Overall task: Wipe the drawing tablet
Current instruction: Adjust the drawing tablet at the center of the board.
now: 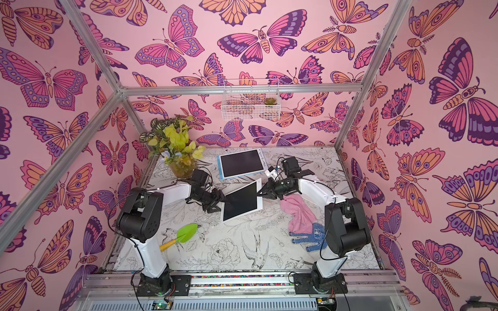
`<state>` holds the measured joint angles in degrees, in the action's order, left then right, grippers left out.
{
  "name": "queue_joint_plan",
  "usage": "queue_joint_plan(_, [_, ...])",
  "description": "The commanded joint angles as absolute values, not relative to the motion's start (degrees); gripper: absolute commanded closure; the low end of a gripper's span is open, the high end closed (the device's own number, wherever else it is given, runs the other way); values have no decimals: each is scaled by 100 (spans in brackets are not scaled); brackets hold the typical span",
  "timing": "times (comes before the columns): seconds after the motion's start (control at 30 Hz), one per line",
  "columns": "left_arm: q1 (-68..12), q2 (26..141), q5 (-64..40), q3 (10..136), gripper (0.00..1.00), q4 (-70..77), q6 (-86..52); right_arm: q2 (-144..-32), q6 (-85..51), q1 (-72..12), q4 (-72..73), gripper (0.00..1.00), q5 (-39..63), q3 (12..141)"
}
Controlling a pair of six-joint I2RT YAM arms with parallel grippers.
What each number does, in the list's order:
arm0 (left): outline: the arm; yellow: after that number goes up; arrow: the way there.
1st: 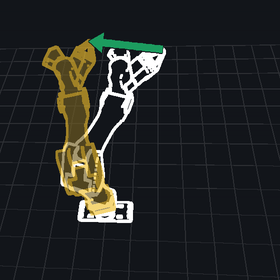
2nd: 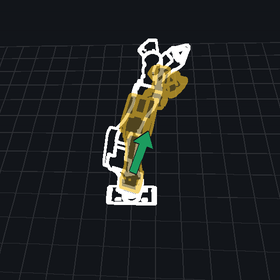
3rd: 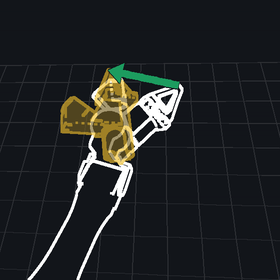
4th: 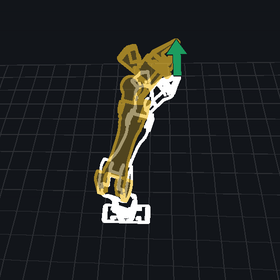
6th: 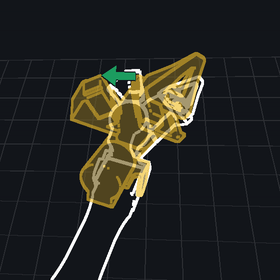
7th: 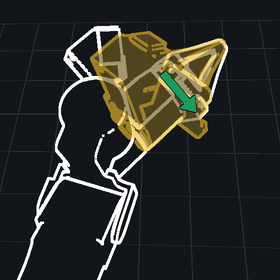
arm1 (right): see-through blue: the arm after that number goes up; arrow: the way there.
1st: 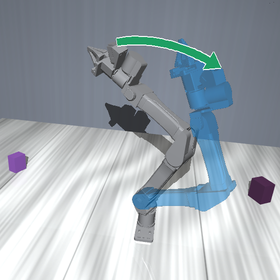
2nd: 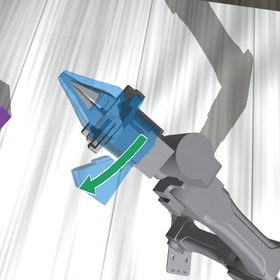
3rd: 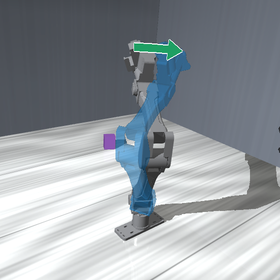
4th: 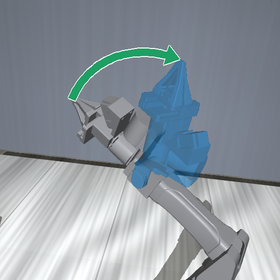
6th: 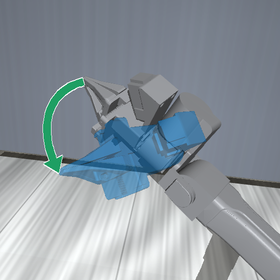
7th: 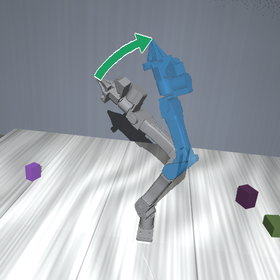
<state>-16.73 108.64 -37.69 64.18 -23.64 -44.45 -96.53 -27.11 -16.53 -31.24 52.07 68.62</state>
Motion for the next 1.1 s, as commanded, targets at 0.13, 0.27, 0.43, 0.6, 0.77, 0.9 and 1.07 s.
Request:
queue_joint_plan(0.13, [-1776,10950,-3250,6135,33,-2470,-4468,-9497,-2361,-1652,-3566,100,5031,7009])
queue_joint_plan(0.27, [-1784,10551,-3193,6198,32,-2495,-4667,-9310,-2118,-1652,-3738,100,4908,7112])
queue_joint_plan(0.43, [-1784,9880,-3026,6532,31,-2713,-5122,-9049,-1663,-1652,-4000,100,4522,7427])
queue_joint_plan(0.6, [-1784,9282,-2939,7049,32,-2843,-6037,-8504,-979,-1774,-4013,100,3760,7781])
queue_joint_plan(0.77, [-1751,8959,-2917,7466,31,-2852,-7012,-7730,566,-2627,-3667,100,1868,7536])
queue_joint_plan(0.9, [-1731,8919,-2998,7570,29,-2828,-7578,-6948,1786,-3467,-2569,100,499,6625])
queue_joint_plan(1.07, [-1723,8925,-3076,7502,30,-2715,-7878,-6486,2646,-4346,-1876,100,-930,6183])
